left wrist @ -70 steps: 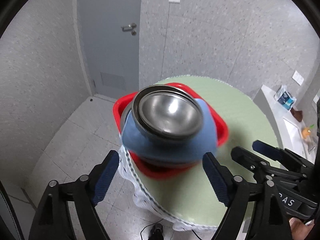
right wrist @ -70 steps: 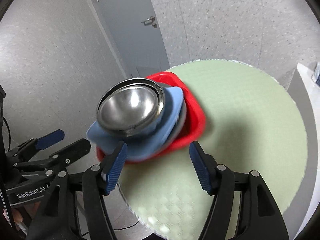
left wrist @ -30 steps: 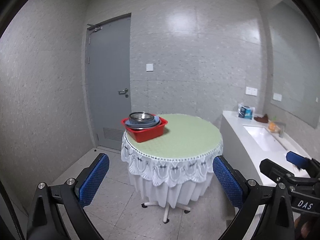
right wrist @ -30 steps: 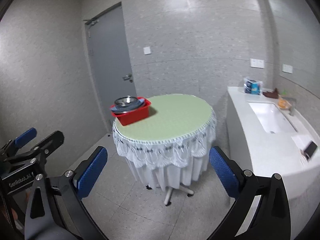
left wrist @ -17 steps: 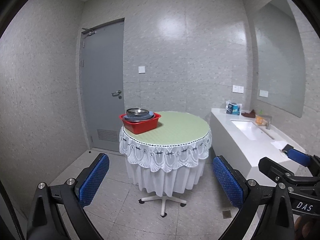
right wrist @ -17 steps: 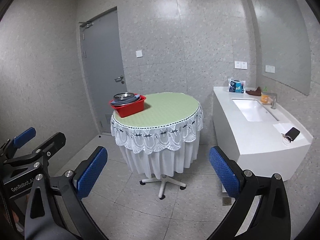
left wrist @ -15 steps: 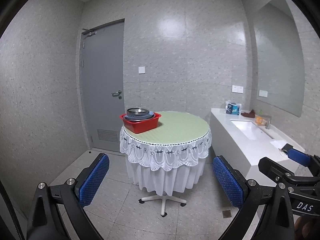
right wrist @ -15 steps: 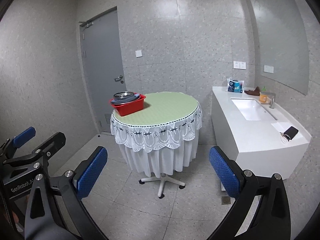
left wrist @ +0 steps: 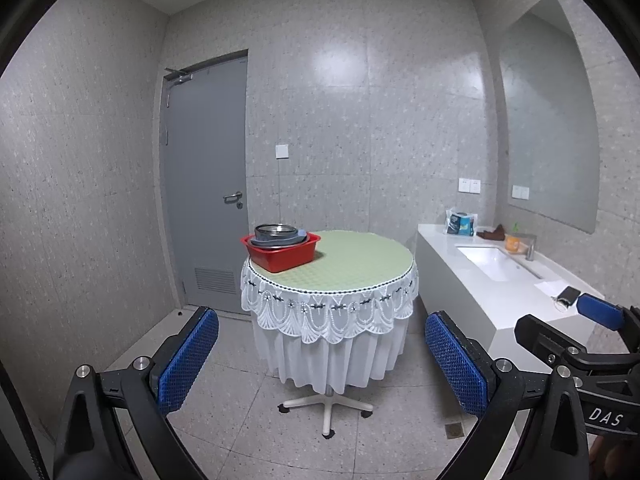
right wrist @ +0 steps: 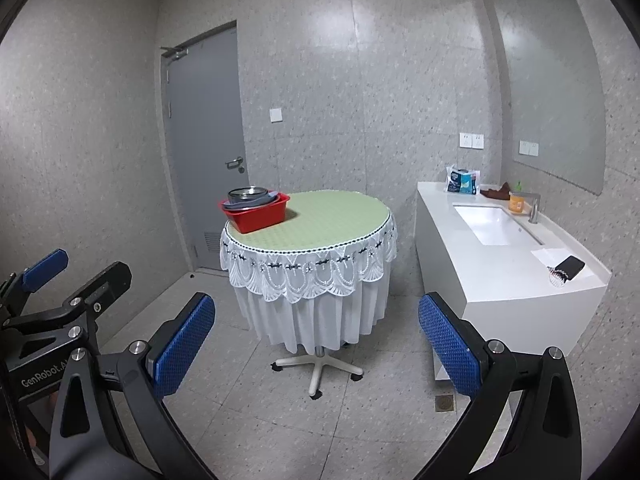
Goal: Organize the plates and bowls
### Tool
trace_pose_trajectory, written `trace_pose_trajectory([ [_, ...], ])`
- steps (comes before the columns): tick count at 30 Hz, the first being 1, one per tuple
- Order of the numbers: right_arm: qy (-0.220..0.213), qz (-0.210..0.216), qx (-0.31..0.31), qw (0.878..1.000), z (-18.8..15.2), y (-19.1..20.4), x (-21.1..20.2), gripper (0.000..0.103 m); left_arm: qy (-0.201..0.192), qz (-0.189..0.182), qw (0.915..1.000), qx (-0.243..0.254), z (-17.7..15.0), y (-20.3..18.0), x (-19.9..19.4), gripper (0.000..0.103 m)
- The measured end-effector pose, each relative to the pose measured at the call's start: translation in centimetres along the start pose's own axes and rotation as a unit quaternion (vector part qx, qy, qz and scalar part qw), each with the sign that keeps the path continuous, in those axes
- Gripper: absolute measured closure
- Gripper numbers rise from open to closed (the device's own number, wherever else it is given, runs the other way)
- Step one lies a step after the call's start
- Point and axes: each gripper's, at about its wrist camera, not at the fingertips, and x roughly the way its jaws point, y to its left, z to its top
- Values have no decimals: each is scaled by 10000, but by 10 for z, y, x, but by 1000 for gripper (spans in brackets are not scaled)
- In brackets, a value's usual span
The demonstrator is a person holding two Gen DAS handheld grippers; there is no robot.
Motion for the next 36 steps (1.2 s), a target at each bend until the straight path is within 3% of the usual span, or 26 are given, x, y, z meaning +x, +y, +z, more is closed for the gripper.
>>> trace_pose_trajectory([
  [36, 114, 107, -111, 9998, 7, -6, 26, 0, 63, 42, 10000, -61, 11, 10, 44, 1],
])
